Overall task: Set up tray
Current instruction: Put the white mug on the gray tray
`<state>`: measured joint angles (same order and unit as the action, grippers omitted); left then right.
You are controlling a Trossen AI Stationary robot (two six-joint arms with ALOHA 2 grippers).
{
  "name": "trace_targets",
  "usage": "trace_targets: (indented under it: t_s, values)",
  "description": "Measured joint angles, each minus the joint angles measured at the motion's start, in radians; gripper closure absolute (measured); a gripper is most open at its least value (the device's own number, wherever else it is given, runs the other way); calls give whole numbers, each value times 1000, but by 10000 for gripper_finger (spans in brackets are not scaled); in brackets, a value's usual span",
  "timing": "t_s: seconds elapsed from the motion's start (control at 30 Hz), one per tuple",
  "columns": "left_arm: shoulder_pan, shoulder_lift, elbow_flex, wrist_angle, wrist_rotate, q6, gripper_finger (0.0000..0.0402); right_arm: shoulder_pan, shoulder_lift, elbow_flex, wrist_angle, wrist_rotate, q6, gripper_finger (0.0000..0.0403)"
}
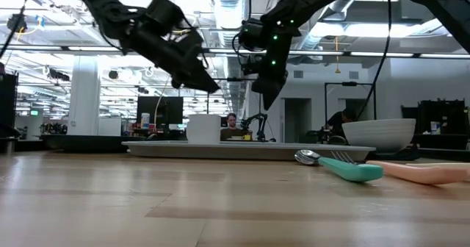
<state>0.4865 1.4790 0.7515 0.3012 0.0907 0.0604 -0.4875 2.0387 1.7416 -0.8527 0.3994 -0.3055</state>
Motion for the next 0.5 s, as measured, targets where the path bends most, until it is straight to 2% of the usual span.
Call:
trace_targets:
  t_s: [0.23, 0.5]
  values:
    - [-1, 175, 113, -12, -117, -12, 310, -48, -52, 0, -119, 26, 3, 332]
    - [24, 194, 260, -245, -134, 92, 310, -99, -140, 0, -224, 25, 43, 332]
